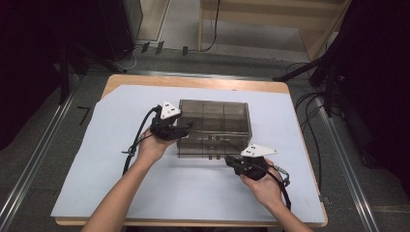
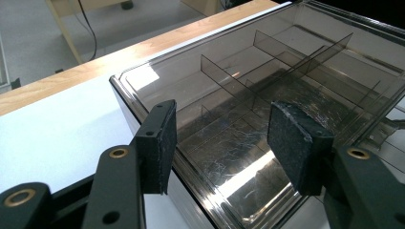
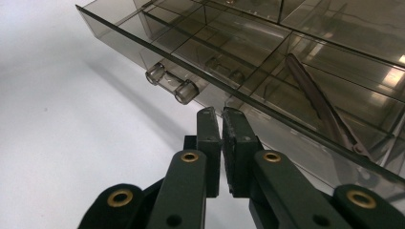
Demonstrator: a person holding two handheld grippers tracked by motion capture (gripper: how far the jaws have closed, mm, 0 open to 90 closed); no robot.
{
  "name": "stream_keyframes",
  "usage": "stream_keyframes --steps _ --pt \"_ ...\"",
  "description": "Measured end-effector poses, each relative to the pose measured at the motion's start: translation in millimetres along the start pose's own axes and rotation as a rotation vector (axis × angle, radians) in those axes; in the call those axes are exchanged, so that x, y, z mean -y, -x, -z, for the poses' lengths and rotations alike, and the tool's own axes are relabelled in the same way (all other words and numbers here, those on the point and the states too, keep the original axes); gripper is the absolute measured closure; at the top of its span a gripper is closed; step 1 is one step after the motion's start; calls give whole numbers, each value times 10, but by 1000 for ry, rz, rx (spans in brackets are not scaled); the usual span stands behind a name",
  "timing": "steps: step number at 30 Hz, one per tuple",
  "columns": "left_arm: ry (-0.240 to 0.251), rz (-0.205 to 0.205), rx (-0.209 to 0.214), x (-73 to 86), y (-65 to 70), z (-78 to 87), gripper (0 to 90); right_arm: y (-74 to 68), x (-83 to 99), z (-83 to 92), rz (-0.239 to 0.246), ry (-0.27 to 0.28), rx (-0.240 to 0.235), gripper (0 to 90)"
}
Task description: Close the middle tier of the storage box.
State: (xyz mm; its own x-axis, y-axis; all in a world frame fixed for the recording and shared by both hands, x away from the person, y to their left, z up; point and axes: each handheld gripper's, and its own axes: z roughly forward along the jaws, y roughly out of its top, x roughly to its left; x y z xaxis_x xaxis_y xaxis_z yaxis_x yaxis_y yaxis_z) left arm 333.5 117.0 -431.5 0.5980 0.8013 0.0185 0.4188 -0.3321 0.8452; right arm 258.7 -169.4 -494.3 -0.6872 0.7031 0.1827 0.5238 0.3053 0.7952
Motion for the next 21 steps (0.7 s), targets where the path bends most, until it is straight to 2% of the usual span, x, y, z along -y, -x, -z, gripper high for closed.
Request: stream_keyframes --steps 21 --pt "-2 0 1 -1 1 2 450 97 -39 -64 -47 13 17 859"
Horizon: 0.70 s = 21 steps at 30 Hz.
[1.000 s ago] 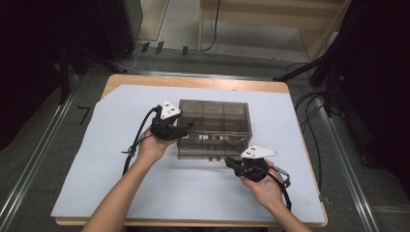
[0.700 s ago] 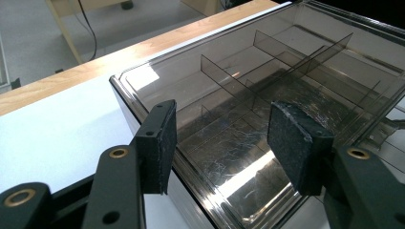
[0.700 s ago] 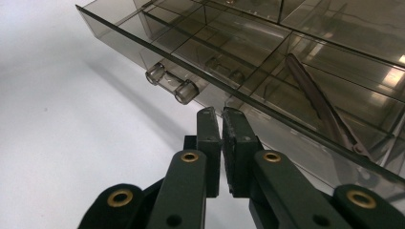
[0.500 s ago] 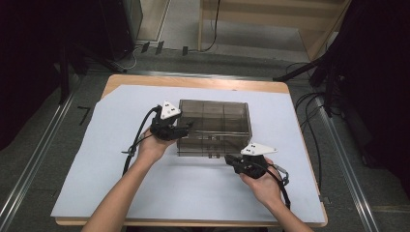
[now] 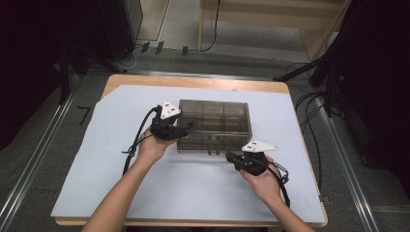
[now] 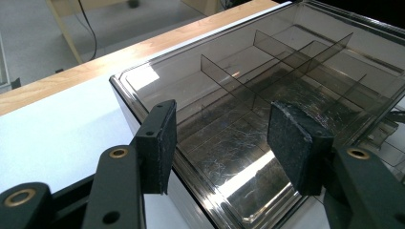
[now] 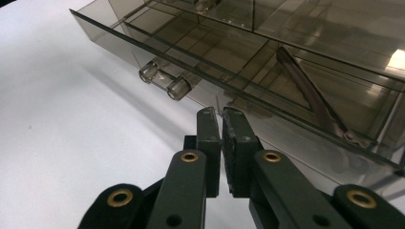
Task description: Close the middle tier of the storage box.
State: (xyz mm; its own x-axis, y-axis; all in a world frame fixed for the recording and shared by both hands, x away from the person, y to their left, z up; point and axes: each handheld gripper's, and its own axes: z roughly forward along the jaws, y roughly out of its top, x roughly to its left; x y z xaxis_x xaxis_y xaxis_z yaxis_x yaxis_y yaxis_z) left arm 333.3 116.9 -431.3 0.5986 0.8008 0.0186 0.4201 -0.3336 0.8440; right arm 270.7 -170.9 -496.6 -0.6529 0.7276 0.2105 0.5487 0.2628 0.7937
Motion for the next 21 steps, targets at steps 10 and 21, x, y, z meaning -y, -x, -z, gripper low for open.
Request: stream_keyframes --steps 10,21 --pt "0 -1 -1 -1 0 -1 450 32 -34 -45 -11 3 19 858" --pt "0 -1 -1 0 -1 -1 450 62 -104 -88 -20 13 41 857"
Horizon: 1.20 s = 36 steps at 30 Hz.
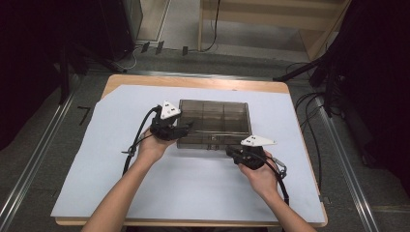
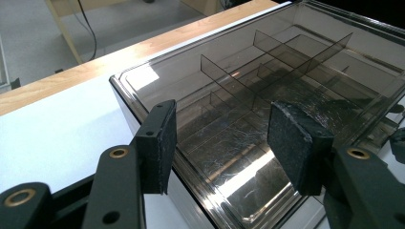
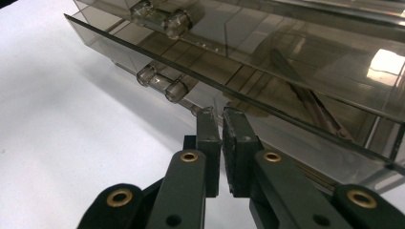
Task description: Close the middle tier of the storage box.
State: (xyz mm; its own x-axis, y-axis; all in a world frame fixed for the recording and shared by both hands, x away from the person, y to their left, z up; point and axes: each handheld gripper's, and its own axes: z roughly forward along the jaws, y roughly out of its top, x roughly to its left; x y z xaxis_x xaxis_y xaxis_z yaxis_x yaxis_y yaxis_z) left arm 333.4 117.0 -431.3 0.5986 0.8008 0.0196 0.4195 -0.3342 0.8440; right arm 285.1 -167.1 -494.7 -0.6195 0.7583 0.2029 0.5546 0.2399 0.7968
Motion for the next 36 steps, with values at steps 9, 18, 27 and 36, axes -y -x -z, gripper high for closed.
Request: stream_keyframes --steps 9,18,27,36 --pt "5 4 -4 5 6 0 450 50 -17 -25 -15 13 16 857" --pt "14 8 -6 13 11 -3 451 99 -25 -54 -32 22 32 856" --pt "11 4 -5 15 10 2 451 93 -20 -91 -37 17 26 856" --pt "13 4 -2 16 6 3 451 99 -17 -69 -38 17 21 827"
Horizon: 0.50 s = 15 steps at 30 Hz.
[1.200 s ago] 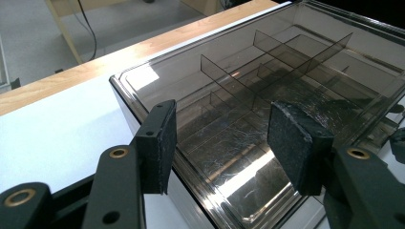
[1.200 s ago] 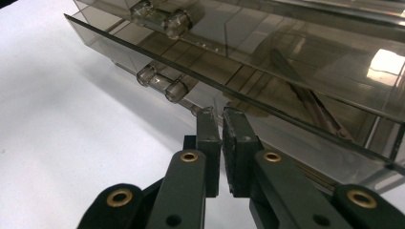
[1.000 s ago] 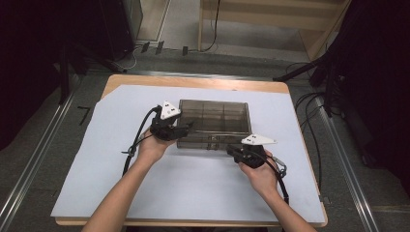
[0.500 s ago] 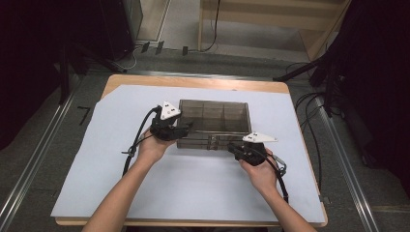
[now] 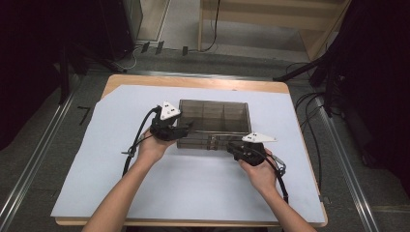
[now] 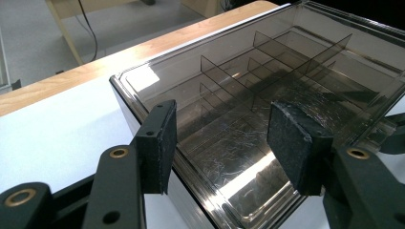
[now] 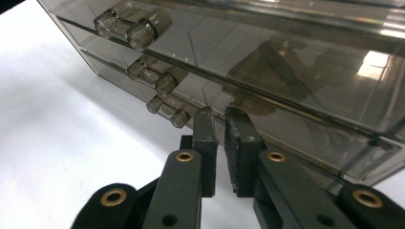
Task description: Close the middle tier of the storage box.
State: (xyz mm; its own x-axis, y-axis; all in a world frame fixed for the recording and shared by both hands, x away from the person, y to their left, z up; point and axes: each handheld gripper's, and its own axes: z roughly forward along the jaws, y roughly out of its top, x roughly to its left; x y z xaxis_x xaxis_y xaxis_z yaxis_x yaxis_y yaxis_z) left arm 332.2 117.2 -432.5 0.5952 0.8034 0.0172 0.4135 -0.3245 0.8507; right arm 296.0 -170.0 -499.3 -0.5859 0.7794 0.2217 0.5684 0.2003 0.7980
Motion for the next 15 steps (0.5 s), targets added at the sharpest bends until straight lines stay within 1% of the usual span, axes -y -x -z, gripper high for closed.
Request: stream_keyframes --steps 2,6,9,12,15 --pt "1 0 -3 1 2 -1 451 0 -2 17 0 7 2 820" --pt "-2 -3 -2 1 2 2 451 -22 -3 61 -1 0 -7 807" --pt "-3 -2 -1 -2 1 1 451 -36 -8 101 9 -2 -10 798" --pt "-5 -1 0 -5 0 0 451 -32 -11 136 16 8 -13 791" --pt "-7 0 1 -6 -1 1 451 -22 -11 172 23 12 -8 782"
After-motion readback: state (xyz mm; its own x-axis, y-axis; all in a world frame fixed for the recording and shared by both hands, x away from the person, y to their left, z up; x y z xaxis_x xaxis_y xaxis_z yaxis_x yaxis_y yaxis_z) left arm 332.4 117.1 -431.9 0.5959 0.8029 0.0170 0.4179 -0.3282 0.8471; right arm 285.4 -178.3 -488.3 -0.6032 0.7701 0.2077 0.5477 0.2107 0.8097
